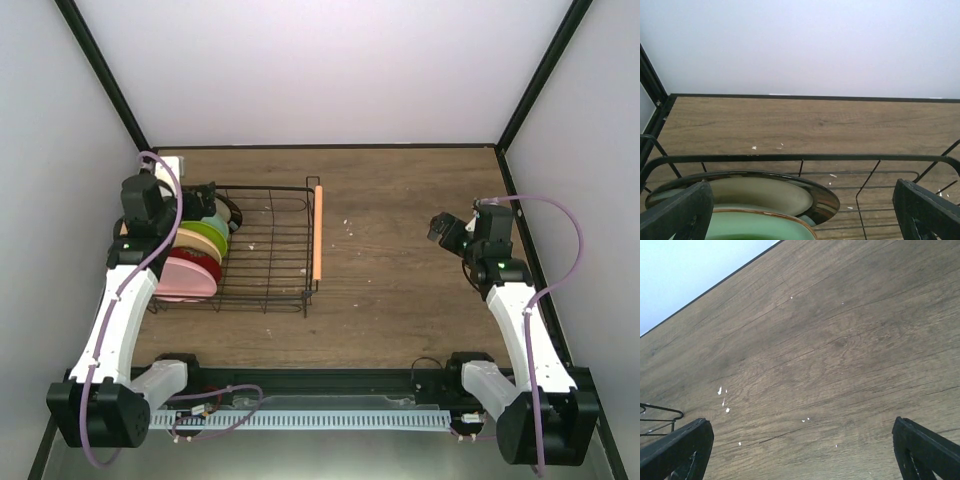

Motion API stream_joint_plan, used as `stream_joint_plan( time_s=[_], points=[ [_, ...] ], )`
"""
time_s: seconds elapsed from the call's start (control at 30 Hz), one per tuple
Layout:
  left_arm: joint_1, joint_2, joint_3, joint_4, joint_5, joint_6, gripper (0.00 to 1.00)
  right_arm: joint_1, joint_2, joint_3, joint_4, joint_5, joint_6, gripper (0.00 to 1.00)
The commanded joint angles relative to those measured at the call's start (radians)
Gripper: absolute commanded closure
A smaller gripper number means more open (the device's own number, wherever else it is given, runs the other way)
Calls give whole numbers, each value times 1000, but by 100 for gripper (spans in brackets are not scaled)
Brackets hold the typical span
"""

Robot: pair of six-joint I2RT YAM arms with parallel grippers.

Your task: Unload the plates from the dish rack

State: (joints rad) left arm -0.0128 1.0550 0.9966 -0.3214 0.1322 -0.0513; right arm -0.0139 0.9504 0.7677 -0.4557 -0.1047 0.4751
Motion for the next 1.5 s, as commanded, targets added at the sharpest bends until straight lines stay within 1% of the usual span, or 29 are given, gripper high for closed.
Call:
stream_joint_plan(
  time_s=[0.0, 0.1, 0.2, 0.3, 0.37, 0.43, 0.53, 0.63, 0.7, 0.87, 1.07, 1.17, 1.33, 1.4, 1.47],
  points=[
    [7, -16, 44, 36, -46, -12, 0, 15, 3, 0, 32, 30, -6, 0],
    [8, -4, 74, 27, -93, -3, 0, 16, -1, -3, 46, -30, -61, 0],
    [10, 17, 114, 14, -157, 7, 0, 16, -3, 0, 101, -172, -81, 0],
    [23, 34, 151, -5, -200, 15, 0, 16, 25, 24, 160, -300, -49, 0],
    [45, 44, 171, -18, -202, 6, 0, 18, 66, 78, 164, -377, -69, 0],
    [89, 57, 187, -37, -185, -31, 0, 31, 121, 174, 130, -429, -113, 0],
    [186, 96, 218, -78, -132, -74, 0, 121, 186, 379, 59, -385, -218, 0],
    [272, 130, 249, -117, -85, -96, 0, 221, 254, 526, 23, -373, -286, 0],
    [308, 135, 250, -122, -72, -102, 0, 314, 296, 597, 18, -354, -317, 0],
    [373, 128, 242, -133, -47, -119, 0, 598, 443, 729, 51, -285, -408, 10],
    [434, 112, 243, -155, 2, -137, 0, 853, 678, 895, 71, -235, -544, 23],
    [460, 96, 239, -174, 32, -137, 0, 925, 780, 948, 97, -233, -580, 29],
    [500, 59, 218, -196, 96, -114, 0, 1022, 887, 994, 171, -217, -632, 37],
    [513, 47, 208, -202, 159, -99, 0, 1051, 920, 1013, 189, -213, -645, 43],
    [520, 36, 200, -209, 230, -77, 0, 1077, 957, 1030, 206, -216, -655, 44]
  ],
)
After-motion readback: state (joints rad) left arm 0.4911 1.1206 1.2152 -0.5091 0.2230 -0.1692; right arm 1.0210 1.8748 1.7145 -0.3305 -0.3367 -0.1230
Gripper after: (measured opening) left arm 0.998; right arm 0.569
